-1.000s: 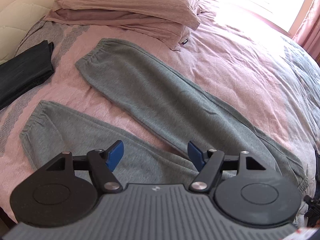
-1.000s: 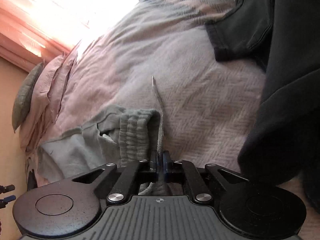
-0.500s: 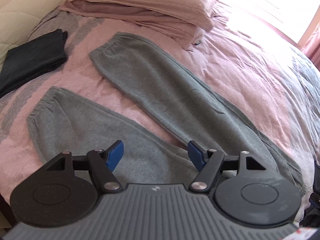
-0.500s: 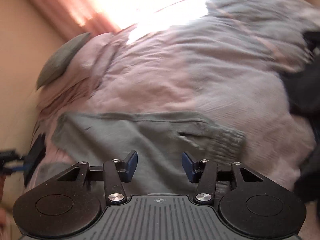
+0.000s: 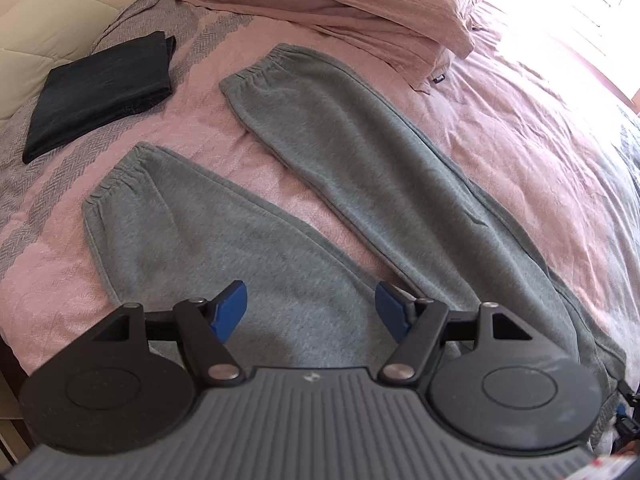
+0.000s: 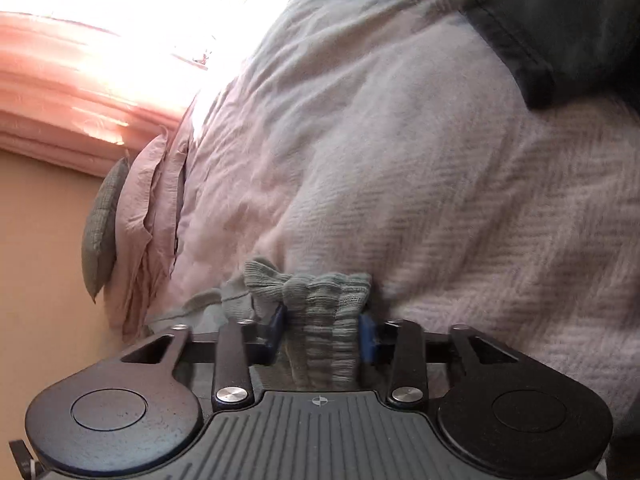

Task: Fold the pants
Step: 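Pull the waistband with the right gripper to straighten both legs flat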

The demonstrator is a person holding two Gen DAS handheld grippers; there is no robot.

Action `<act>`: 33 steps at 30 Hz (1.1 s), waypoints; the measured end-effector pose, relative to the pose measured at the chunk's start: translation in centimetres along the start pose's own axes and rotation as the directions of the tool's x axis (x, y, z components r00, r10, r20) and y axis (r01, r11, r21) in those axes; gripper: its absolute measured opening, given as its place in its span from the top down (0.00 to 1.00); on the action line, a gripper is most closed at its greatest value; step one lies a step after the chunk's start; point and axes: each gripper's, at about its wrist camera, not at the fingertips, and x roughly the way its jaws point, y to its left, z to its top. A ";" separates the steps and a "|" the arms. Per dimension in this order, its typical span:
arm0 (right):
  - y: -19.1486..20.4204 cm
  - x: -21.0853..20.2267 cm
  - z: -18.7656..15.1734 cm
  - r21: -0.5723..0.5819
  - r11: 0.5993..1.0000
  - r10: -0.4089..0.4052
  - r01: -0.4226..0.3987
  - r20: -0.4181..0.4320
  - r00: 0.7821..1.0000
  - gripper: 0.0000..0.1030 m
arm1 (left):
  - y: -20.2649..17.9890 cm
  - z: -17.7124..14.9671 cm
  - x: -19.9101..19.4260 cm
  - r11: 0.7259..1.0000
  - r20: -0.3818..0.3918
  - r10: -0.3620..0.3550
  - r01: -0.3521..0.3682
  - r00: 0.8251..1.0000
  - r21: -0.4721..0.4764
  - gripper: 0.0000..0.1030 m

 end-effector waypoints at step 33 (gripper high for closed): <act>-5.5 -10.3 -17.8 0.322 0.939 -0.100 0.118 -0.071 0.992 0.37 | 1.5 -4.3 -0.7 0.998 -0.070 -0.051 0.054 0.996 0.030 0.34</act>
